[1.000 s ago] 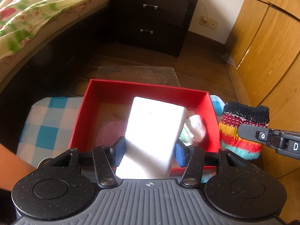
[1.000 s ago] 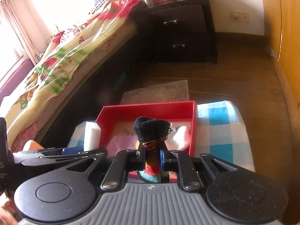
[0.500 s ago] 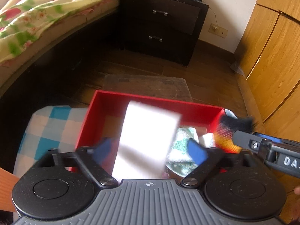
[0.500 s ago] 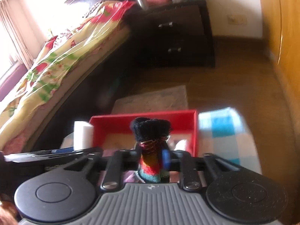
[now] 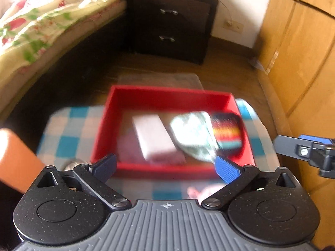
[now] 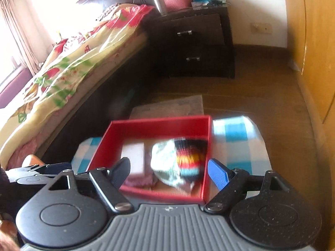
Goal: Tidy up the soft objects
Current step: 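Bring both open tools back over the blue masks and pink knit hat, then grasp the blue face mask with the left tool while the right tool grasps the pink hat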
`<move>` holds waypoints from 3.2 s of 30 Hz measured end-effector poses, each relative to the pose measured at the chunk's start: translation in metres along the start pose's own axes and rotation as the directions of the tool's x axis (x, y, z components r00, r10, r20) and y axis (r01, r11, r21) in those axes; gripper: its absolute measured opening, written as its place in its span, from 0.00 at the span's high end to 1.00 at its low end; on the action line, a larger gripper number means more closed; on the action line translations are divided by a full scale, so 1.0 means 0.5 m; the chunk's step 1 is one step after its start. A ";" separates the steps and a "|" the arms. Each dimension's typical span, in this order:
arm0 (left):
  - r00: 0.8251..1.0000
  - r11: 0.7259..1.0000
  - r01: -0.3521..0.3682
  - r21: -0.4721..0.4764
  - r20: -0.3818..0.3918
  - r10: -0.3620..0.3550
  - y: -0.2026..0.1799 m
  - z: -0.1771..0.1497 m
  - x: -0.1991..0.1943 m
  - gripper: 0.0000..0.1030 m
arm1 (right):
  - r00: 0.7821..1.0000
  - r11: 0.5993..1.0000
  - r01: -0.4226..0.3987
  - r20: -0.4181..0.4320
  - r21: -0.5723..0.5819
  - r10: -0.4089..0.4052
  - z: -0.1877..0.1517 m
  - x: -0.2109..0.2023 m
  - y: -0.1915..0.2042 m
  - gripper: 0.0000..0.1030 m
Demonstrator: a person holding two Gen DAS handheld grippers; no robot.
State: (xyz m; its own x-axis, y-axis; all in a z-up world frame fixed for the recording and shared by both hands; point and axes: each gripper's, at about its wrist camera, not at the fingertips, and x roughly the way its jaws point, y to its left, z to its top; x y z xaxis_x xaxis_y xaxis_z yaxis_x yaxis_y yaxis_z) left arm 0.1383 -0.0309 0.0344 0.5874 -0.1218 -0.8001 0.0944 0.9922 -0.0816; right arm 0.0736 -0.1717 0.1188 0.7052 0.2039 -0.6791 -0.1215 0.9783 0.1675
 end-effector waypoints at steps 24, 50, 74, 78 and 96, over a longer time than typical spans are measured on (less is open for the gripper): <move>0.982 0.994 0.084 0.073 -0.176 -0.071 -0.034 -0.212 -0.034 0.10 | 0.975 0.998 -0.023 -0.223 -0.053 0.011 -0.294 -0.077 -0.013 0.41; 0.913 0.962 0.265 0.063 -0.338 -0.230 -0.125 -0.280 0.021 0.15 | 0.940 0.989 -0.083 -0.339 -0.124 0.037 -0.412 -0.085 0.003 0.41; 0.927 0.983 0.184 -0.023 -0.328 -0.181 -0.079 -0.278 0.046 0.83 | 0.945 0.983 -0.099 -0.324 -0.156 0.044 -0.413 -0.045 0.023 0.43; 0.935 0.981 0.186 -0.054 -0.296 -0.194 -0.046 -0.270 0.019 0.84 | 0.951 0.978 -0.089 -0.308 -0.187 0.028 -0.408 -0.020 0.041 0.43; 0.940 0.986 0.153 -0.073 -0.297 -0.168 -0.004 -0.273 0.007 0.82 | 0.919 0.985 -0.053 -0.393 -0.166 -0.017 -0.422 0.038 0.041 0.81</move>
State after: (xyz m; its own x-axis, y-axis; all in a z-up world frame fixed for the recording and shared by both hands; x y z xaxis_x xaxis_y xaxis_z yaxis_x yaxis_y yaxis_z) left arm 0.0305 -0.0293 -0.0491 0.2977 -0.2726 -0.9149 0.1243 0.9613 -0.2460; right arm -0.0629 -0.1402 -0.0412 0.3760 0.1851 -0.9079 -0.2729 0.9585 0.0824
